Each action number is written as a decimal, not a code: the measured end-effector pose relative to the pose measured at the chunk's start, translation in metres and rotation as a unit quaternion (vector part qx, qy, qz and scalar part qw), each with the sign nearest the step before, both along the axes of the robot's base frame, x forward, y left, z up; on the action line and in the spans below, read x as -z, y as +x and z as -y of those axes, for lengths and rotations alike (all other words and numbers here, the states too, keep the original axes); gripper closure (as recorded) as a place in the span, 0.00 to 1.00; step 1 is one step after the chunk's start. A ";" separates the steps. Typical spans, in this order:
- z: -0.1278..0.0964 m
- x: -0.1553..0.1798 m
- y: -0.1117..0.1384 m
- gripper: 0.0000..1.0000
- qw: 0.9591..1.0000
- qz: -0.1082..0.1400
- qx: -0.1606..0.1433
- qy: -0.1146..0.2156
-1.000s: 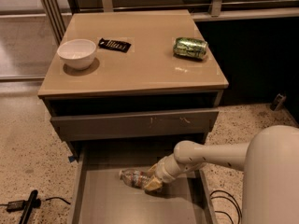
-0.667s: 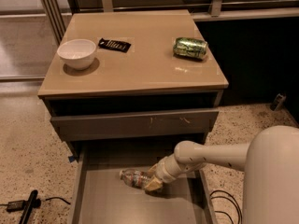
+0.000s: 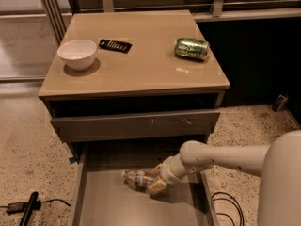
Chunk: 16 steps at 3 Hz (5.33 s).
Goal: Pick water bottle from middle drawer and place on counter
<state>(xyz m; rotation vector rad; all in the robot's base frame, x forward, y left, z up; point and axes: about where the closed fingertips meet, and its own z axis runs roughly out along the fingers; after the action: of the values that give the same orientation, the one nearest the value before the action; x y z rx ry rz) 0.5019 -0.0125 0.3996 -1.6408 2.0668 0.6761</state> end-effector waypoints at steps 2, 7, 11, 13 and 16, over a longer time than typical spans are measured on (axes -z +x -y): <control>0.044 -0.125 -0.017 1.00 0.994 0.094 -0.042 0.038; 0.073 -0.372 -0.012 1.00 0.970 0.216 -0.112 -0.022; 0.031 -0.477 0.059 1.00 0.946 0.301 -0.109 -0.043; -0.040 -0.499 0.171 1.00 0.957 0.283 -0.031 0.060; -0.017 -0.468 0.178 1.00 0.962 0.267 -0.030 0.038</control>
Offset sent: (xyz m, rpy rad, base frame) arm -0.0251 -0.0756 0.1926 0.1264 -0.2560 0.1342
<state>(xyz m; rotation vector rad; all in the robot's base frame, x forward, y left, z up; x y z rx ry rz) 0.6800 0.0042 0.8675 -1.6263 1.5897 0.2774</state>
